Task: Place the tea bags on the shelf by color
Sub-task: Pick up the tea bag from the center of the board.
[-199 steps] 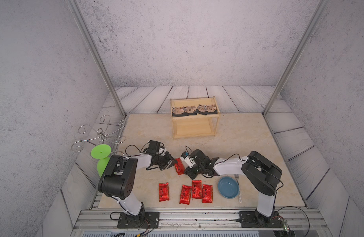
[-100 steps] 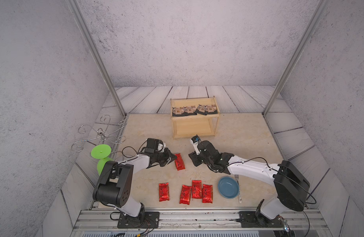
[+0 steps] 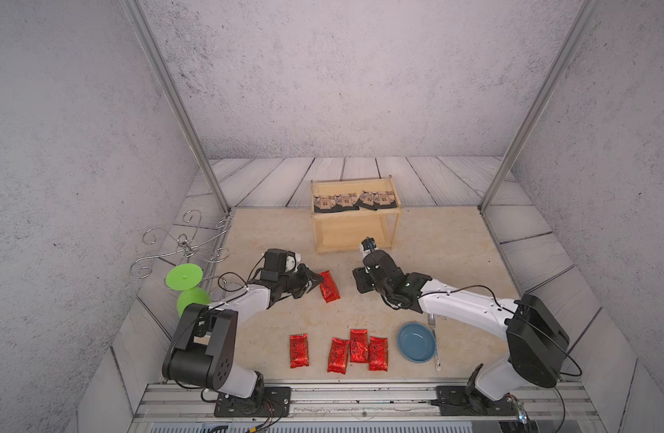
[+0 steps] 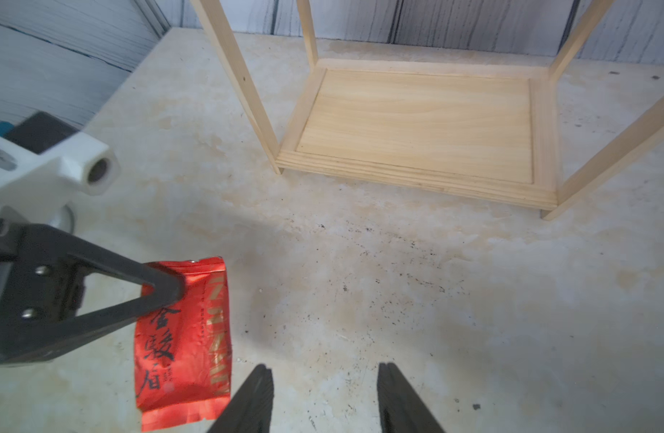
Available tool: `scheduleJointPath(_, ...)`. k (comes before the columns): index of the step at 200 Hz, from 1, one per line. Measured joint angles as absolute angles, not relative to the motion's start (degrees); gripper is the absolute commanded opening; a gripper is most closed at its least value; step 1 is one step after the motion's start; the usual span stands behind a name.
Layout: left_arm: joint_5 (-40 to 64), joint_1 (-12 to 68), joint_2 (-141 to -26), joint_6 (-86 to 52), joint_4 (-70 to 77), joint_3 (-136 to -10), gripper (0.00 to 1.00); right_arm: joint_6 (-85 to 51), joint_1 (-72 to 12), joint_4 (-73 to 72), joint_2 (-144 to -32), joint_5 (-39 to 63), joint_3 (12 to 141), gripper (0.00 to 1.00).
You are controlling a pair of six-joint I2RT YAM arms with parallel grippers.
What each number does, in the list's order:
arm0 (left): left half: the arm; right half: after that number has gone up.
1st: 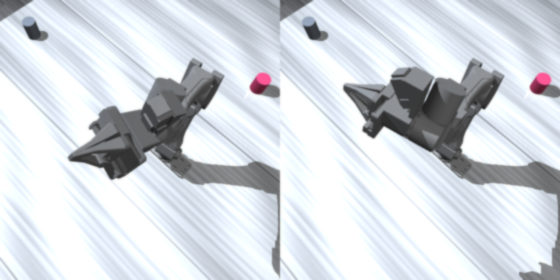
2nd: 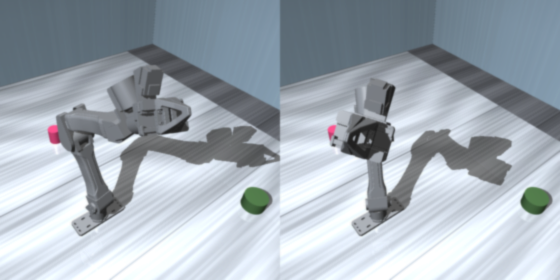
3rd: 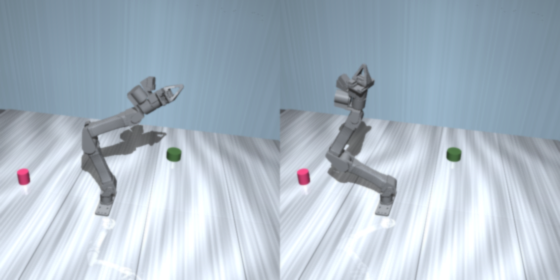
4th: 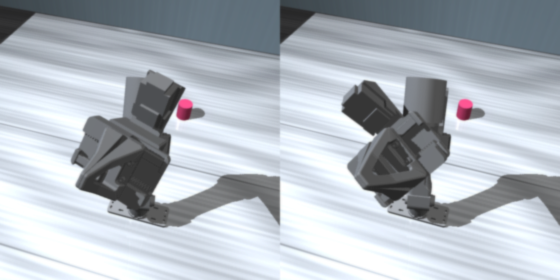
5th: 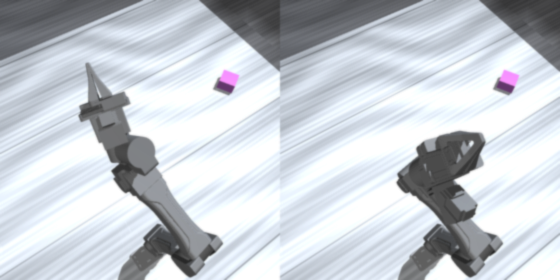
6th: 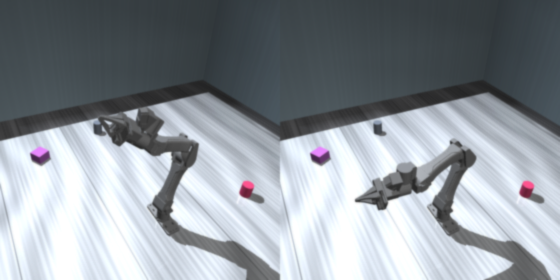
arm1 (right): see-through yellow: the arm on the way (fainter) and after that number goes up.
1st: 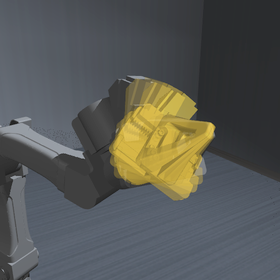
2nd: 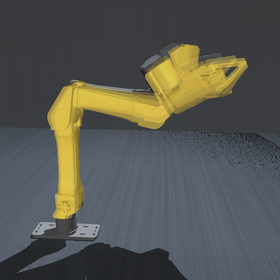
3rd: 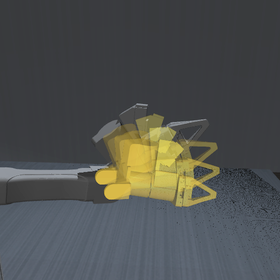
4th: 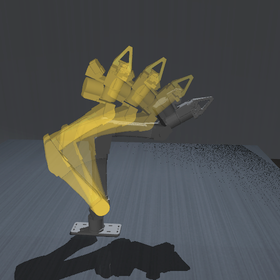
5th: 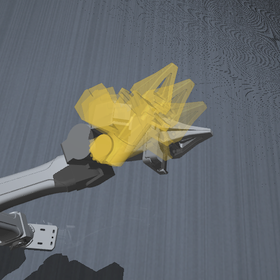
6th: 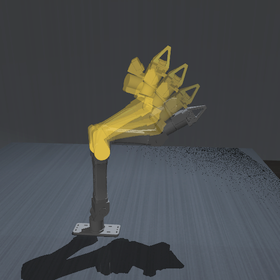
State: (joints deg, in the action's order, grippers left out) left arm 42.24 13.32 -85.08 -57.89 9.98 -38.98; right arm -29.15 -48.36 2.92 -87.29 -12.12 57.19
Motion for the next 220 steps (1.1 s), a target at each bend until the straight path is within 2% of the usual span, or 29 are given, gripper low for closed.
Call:
scheduleJointPath(26, 42.74, 13.32, -86.02, -62.78, 16.14, -38.74, 0.03, -36.12, -44.91, -4.25, -82.11, -6.26, 48.03, 0.51)
scheduleJointPath(65, 43.11, 13.54, -90.56, -72.97, 29.89, -38.61, 0.01, -49.63, -42.02, -12.8, -82.08, 3.64, 45.08, 0.55)
scheduleJointPath(129, 42.68, 15.88, -93.73, -85.19, 45.34, -39.59, 0.01, -69.06, -38.48, -32.88, -88.95, 16.03, 44.49, 0.58)
scheduleJointPath(168, 42.19, 16.38, -94.94, -89.38, 50.61, -39.81, 0.01, -76.62, -37.95, -40.71, -94.26, 19.7, 44.62, 0.5)
scheduleJointPath(220, 41.65, 16.58, -94.94, -91.07, 52.53, -39.81, 0.01, -80.16, -37.91, -47.07, -96.25, 21.3, 44.62, 0.28)
